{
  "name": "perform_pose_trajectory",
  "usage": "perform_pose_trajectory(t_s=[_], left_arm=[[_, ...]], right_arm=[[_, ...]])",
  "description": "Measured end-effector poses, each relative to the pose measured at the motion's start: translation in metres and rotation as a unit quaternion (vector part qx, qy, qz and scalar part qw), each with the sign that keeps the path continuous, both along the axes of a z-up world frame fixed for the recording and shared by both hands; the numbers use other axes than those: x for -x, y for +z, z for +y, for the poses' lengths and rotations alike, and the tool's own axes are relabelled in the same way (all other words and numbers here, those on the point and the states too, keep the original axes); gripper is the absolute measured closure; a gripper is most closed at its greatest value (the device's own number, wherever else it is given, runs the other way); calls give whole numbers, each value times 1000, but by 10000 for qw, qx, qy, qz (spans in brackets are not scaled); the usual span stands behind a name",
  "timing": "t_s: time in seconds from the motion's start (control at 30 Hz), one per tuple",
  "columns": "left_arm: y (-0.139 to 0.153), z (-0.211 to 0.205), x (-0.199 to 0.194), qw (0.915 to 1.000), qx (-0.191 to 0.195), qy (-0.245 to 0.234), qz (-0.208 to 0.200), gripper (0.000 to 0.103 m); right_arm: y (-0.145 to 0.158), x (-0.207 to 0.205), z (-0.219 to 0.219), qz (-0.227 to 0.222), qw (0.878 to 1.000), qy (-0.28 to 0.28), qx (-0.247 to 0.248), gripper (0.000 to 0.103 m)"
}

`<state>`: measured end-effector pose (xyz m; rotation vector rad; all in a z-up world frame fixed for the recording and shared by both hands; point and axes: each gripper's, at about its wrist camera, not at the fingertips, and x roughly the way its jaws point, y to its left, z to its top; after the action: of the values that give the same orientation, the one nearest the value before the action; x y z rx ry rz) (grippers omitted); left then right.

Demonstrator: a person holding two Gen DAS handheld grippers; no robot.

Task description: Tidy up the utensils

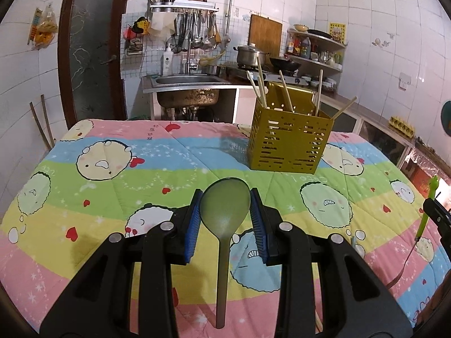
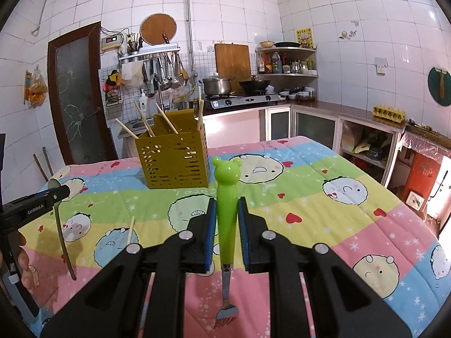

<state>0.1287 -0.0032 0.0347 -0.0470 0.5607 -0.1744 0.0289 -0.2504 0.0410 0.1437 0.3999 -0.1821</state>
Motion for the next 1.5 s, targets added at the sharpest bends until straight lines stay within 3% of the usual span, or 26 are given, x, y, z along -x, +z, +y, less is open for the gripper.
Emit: perform_pose_trajectory(t_s=[0.47, 0.5, 0.57, 0.6, 0.9, 1.0, 1.07, 1.1, 1.5], left_arm=[[-2, 22, 21, 9997, 162, -22, -161, 71], [-2, 22, 22, 9997, 156, -20, -168, 72], [-2, 23, 23, 9998, 150, -48, -154, 86], [-3, 24, 22, 9998, 168, -78, -114, 88], [-10, 40, 2, 9996, 183, 116, 207, 89], [-14, 44, -10, 9987, 139, 245, 415, 74], [-18, 44, -17, 9983, 18, 291, 508, 48], [-19, 43, -20, 9980, -37, 313, 546, 43], [-69, 29, -75, 9867, -292, 290, 1572, 38]], right_arm=[[1, 13, 2, -83, 10000, 19, -17, 87], [1, 14, 2, -89, 10000, 21, -10, 87], [0, 14, 2, -95, 10000, 9, -12, 87], [0, 15, 2, -100, 9999, 8, -22, 87], [-3, 7, -2, -28, 10000, -7, -18, 87], [-4, 3, -3, 8, 10000, -25, -45, 87], [-5, -2, -3, 58, 10000, -9, -50, 87], [-5, -4, -3, 92, 9999, 2, -50, 87], [-12, -38, -8, 463, 9989, 32, -94, 87]])
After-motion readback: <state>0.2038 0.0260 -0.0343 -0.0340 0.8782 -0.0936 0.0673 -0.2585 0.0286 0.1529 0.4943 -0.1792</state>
